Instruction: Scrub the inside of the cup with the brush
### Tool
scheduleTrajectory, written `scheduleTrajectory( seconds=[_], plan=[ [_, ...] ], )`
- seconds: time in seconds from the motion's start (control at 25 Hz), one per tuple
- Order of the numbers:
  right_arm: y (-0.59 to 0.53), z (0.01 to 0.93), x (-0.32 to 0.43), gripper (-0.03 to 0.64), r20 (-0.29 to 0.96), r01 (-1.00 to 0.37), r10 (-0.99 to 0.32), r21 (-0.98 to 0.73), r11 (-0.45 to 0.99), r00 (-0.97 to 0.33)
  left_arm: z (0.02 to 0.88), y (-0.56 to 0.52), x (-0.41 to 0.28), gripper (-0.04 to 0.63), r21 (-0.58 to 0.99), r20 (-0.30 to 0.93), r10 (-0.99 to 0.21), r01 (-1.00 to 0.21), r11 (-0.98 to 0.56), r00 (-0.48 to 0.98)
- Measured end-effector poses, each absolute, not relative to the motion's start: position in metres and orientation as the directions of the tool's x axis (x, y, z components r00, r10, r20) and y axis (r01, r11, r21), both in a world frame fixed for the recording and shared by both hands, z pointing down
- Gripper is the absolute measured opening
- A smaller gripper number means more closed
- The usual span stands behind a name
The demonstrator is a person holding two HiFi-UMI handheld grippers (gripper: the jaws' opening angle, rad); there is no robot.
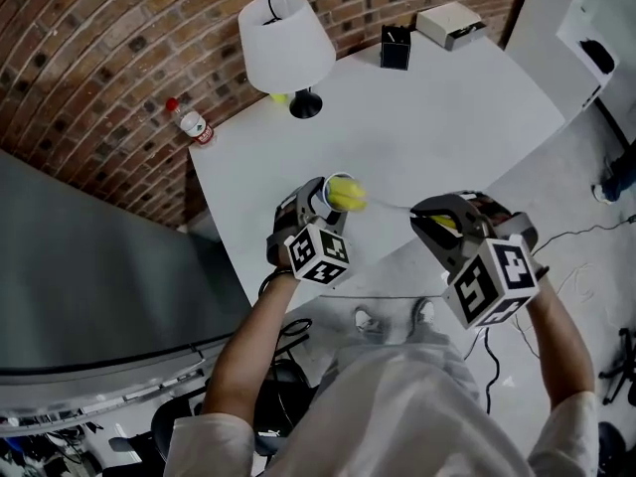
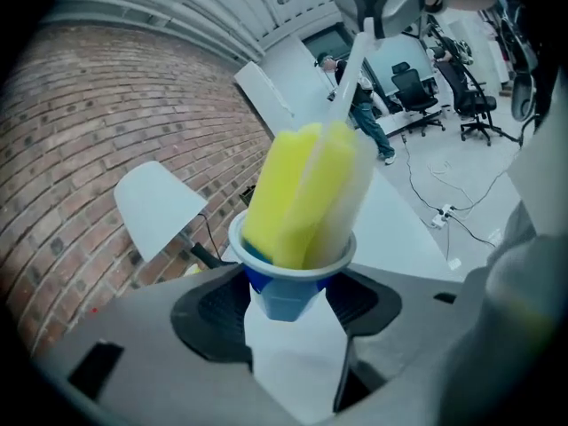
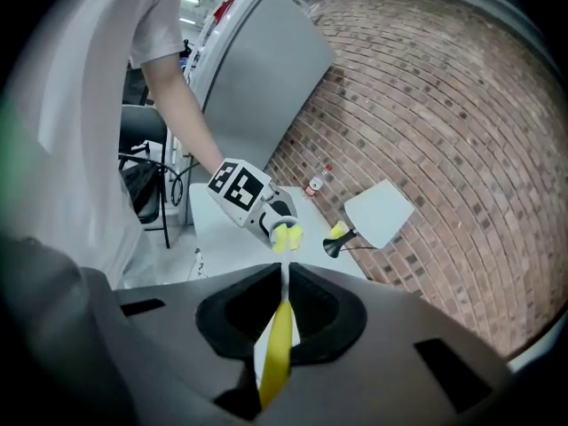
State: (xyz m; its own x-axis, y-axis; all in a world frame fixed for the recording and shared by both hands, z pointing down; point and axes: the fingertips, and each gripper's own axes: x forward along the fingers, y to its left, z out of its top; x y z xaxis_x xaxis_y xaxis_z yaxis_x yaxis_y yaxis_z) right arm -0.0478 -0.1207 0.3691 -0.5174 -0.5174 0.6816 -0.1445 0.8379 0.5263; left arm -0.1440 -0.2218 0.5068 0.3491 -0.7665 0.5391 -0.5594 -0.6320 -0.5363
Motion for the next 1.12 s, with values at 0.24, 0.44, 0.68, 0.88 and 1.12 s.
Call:
scheduleTrajectory(
  seconds=[0.24,0.44,0.68,0.88,1.12],
  plan=[
    [-0.119,0.379,-0.019,0.025,0.680,-0.078,-0.553,0.595,0.800,-0.481,0.504,-0.220,-0.105,0.275,-0.585,0.554,-0.755,-0.482,-0.652,0.350],
    [-0.121,0.384,0.003,0.025,0.683,-0.096,-0.547,0.580,0.809,-0.483,0.501,-0.223,-0.081,0.275,-0.622,0.555,-0.762,-0.443,-0.646,0.333],
    [-0.131,0.390,0.027,0.025,0.686,-0.206,-0.503,0.470,0.858,-0.525,0.500,-0.226,-0.056,0.273,-0.660,0.545,-0.778,-0.412,-0.629,0.314],
    [-0.143,0.392,0.041,0.025,0.672,-0.351,-0.439,0.273,0.896,-0.596,0.500,-0.227,-0.048,0.273,-0.687,0.532,-0.790,-0.392,-0.613,0.303],
    [-0.149,0.396,0.049,0.025,0.645,-0.456,-0.389,0.069,0.887,-0.658,0.499,-0.224,-0.044,0.275,-0.708,0.510,-0.809,-0.392,-0.588,0.293]
  ],
)
